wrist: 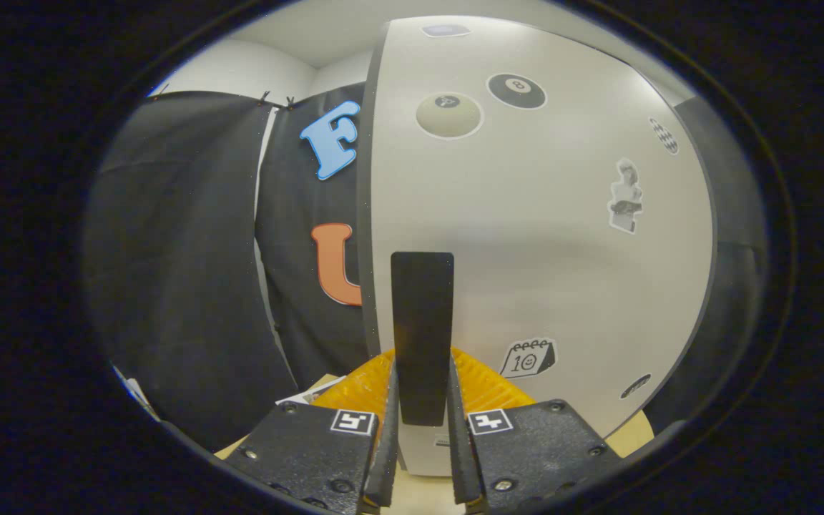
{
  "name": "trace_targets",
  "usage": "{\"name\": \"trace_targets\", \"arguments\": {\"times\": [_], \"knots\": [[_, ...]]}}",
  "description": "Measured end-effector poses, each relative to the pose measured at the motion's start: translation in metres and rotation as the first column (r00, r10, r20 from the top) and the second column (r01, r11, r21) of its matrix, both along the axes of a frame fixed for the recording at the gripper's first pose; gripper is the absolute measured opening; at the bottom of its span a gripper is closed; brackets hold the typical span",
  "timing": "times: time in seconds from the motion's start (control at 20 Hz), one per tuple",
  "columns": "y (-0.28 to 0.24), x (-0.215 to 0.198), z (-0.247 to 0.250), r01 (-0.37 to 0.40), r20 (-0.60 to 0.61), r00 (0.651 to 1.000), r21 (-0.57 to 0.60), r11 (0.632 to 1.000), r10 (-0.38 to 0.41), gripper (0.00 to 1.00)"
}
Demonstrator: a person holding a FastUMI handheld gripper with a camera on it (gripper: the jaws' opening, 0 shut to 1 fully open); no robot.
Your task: Open the shoe cabinet door, grab the shoes and put them into the shoe cabinet, then close the shoe cabinet door.
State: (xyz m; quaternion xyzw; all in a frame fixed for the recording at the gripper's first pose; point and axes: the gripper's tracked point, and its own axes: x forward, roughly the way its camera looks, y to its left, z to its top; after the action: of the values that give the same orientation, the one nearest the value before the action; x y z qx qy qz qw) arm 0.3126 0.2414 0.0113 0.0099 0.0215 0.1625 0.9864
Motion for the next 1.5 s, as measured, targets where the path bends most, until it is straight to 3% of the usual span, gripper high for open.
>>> {"name": "trace_targets", "arguments": {"times": [0.3, 0.6, 1.3, 1.5], "knots": [[-0.012, -0.034, -0.003, -0.051, -0.008, 0.999, -0.008, 0.999, 0.051, 0.32], [-0.037, -0.064, -0.006, -0.037, -0.003, 0.999, -0.006, 0.999, 0.037, 0.29], [-0.102, -0.103, -0.013, 0.118, 0.0, 0.993, 0.017, 0.993, -0.118, 0.24], [-0.114, -0.108, -0.013, 0.131, -0.01, 0.991, 0.015, 0.991, -0.131, 0.19]]}}
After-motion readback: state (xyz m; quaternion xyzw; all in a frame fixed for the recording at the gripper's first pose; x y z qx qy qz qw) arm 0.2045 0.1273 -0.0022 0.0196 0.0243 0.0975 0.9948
